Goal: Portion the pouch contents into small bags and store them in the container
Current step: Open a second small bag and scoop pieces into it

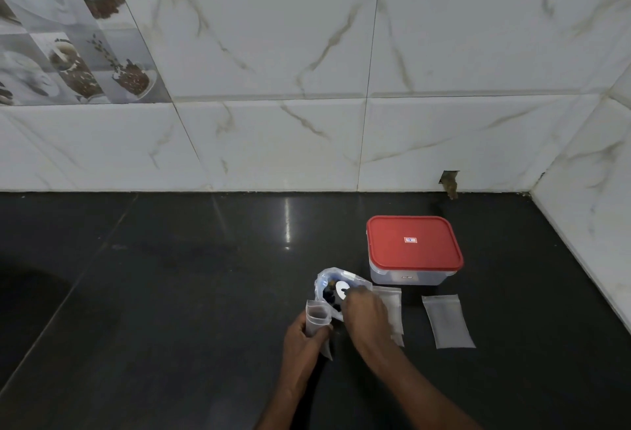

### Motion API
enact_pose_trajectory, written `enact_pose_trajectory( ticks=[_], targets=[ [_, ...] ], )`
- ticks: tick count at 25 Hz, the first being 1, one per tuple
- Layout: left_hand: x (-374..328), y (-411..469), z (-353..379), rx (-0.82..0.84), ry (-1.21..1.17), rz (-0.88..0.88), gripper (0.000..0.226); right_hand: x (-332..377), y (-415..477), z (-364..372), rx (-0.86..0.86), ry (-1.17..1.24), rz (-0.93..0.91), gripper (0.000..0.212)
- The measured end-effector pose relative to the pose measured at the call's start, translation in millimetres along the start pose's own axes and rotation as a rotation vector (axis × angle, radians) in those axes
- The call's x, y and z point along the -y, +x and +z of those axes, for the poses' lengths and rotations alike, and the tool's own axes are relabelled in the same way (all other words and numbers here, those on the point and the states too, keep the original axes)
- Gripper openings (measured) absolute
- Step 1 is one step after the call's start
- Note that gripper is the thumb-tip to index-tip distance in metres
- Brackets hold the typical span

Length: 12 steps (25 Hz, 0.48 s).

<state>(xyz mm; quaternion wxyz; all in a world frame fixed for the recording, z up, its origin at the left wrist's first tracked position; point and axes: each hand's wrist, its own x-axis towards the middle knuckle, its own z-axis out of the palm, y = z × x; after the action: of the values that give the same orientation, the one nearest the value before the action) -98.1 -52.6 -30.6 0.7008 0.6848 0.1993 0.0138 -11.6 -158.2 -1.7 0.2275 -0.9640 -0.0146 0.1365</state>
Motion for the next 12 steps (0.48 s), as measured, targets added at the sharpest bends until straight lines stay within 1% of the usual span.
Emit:
enact_pose_trajectory(
  ticks=[1, 3, 4, 5, 6, 8, 9, 10, 11, 12],
  targets=[
    [0, 0, 1, 0.01, -0.011, -0.002, 0.02, 3, -5, 5, 0.039, -0.027, 0.015, 0.031],
    [-1, -1, 2, 0.03, -0.02, -0.007, 0.022, 5, -9, 12, 0.066, -0.043, 0.036, 0.032],
    [-4, -2, 2, 0.038, -0.034, -0.003, 0.023, 4, -8, 12, 0.035, -0.014, 0.01, 0.028],
    [-6, -3, 3, 0.046, -0.049, -0.002, 0.024, 2, -6, 11, 0.011, 0.052, -0.005, 0.023],
    [-8, -4, 3, 0.053, -0.066, 0.0, 0.024, -2, -3, 9, -0.026, 0.119, -0.011, 0.023],
    [-8, -5, 2, 0.059, -0.067, 0.007, 0.022, -10, 1, 0, -0.072, 0.343, 0.043, 0.029],
    [-8, -4, 2, 0.051, -0.049, 0.014, 0.023, -12, 2, -6, -0.076, 0.455, 0.086, 0.027],
    [-7, -4, 1, 0.04, -0.031, 0.018, 0.024, -14, 3, -9, -0.066, 0.501, 0.105, 0.023],
    [-5, -2, 0, 0.031, -0.011, 0.011, 0.025, -14, 5, -12, -0.067, 0.494, 0.097, 0.021],
    [-3, -1, -1, 0.031, 0.003, 0.002, 0.024, -14, 5, -13, -0.083, 0.369, 0.062, 0.019]
  ],
)
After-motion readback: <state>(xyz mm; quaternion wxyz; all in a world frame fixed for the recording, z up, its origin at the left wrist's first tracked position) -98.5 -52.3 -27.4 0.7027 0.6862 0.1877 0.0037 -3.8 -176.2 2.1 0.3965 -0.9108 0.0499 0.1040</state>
